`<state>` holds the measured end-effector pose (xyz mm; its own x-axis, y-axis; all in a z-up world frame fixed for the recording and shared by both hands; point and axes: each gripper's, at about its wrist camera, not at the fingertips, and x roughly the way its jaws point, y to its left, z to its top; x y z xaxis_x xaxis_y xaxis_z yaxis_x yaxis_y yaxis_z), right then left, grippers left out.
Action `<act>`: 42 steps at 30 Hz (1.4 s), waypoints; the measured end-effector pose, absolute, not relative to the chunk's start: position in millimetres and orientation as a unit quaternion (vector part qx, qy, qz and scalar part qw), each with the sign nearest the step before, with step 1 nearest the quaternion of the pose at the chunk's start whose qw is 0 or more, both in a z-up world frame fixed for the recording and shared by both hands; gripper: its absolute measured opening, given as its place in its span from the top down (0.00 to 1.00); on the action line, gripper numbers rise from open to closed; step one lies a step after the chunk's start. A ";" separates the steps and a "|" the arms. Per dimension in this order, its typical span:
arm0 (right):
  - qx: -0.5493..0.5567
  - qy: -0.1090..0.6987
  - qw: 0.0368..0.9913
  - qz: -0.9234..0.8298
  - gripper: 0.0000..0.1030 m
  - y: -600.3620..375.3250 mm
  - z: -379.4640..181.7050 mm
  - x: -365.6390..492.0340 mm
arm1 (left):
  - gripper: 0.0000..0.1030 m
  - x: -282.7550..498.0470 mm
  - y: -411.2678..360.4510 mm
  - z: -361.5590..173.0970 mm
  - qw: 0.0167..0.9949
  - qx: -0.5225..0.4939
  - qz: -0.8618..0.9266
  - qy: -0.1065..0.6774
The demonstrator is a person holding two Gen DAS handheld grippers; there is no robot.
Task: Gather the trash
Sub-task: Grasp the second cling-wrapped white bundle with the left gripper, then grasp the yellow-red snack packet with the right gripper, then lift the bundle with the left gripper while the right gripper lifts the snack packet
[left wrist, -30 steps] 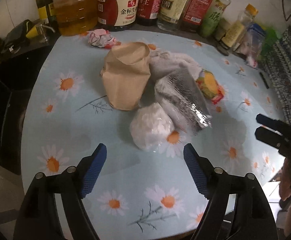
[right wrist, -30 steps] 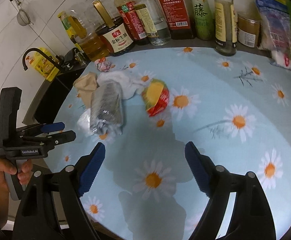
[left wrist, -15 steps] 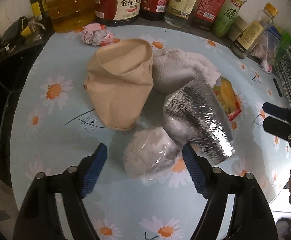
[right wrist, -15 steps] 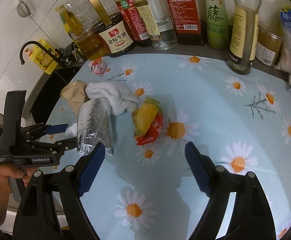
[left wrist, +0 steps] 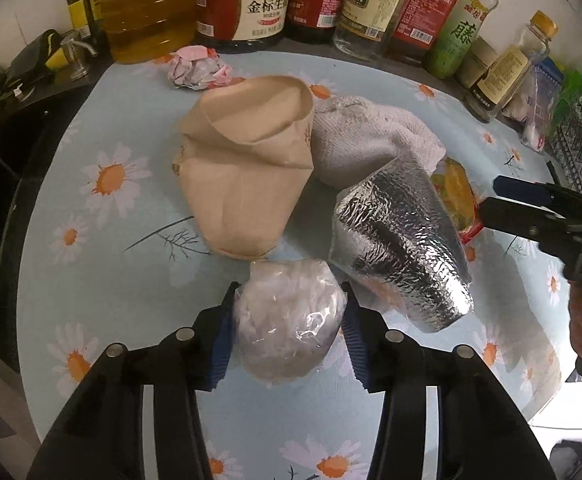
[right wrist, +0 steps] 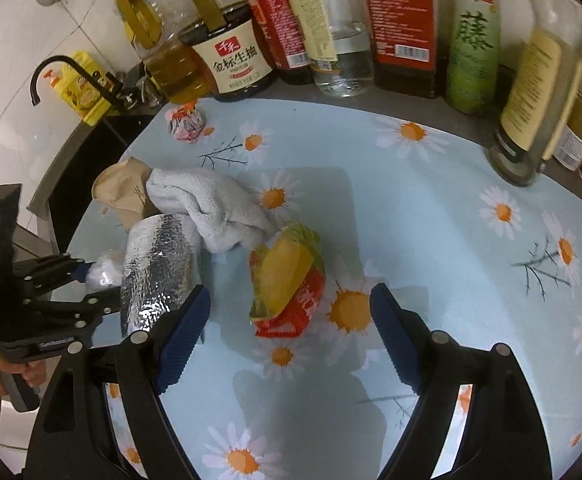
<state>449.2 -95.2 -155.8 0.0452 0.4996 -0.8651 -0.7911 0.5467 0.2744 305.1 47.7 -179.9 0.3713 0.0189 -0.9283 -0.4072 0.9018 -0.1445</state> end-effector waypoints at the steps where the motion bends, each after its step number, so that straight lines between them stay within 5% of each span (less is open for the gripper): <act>1: -0.145 0.519 0.709 0.455 0.21 -92.9 -156.9 449.3 | 0.55 303.5 47.8 -178.5 0.809 -0.180 0.133 0.544; 13: -0.213 0.503 0.710 0.446 0.22 -64.2 -175.4 443.1 | 0.55 271.4 48.7 -166.2 0.809 -0.213 0.167 0.522; 21: -0.246 0.476 0.724 0.435 0.52 -59.1 -175.7 437.8 | 0.55 251.4 42.5 -167.0 0.803 -0.221 0.179 0.524; 42: -0.167 0.498 0.753 0.396 0.52 -113.9 -140.2 385.4 | 0.55 237.9 34.2 -154.6 0.833 -0.188 0.106 0.510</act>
<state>385.4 -113.9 -140.2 0.1908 0.4303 -0.8823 -0.7630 0.6305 0.1425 237.9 34.2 -154.6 0.4581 -0.0157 -0.8888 -0.3678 0.9069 -0.2056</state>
